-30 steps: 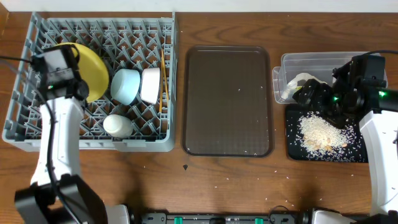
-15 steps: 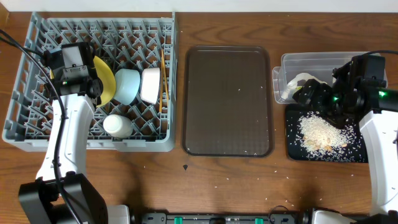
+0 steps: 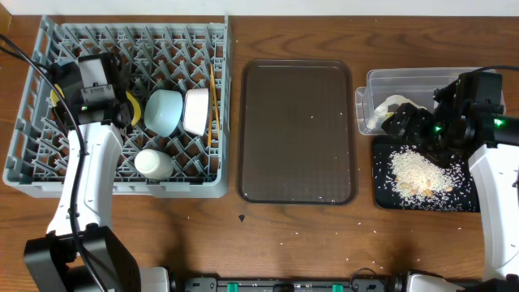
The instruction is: Sort waste into correct bins and load items into the dishwasher
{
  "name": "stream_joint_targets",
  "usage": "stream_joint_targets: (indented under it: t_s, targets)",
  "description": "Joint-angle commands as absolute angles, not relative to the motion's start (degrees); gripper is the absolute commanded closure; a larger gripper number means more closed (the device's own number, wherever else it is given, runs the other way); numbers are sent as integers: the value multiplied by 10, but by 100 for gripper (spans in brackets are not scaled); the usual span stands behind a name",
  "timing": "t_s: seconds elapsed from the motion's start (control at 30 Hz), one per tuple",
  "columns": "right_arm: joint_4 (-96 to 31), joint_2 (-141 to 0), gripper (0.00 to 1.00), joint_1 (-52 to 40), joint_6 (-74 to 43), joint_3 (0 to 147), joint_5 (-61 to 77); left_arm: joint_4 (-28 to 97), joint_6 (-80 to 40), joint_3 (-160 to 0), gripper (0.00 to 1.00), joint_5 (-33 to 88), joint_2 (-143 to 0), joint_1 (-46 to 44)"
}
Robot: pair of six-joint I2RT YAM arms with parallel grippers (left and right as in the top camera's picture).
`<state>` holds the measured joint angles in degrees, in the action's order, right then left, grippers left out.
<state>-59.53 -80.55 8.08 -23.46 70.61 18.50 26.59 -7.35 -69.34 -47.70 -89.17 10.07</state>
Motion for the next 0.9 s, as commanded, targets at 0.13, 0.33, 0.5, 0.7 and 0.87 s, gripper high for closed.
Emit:
stream_joint_targets:
  t_s: [0.13, 0.33, 0.5, 0.7, 0.87]
  targets:
    - [-596, -800, 1, 74, -237, 711, 189, 231, -4, -689, 92, -502, -889, 102]
    - [-596, -800, 1, 74, -237, 711, 189, 256, -55, -689, 90, -494, -889, 102]
    - [-600, -800, 1, 74, -237, 711, 189, 356, -225, -689, 38, -328, -883, 142]
    - [-600, -800, 1, 74, -237, 711, 189, 389, -284, -689, 36, 21, -877, 289]
    - [-599, -800, 1, 74, -237, 711, 189, 389, -281, -688, 36, 139, -878, 379]
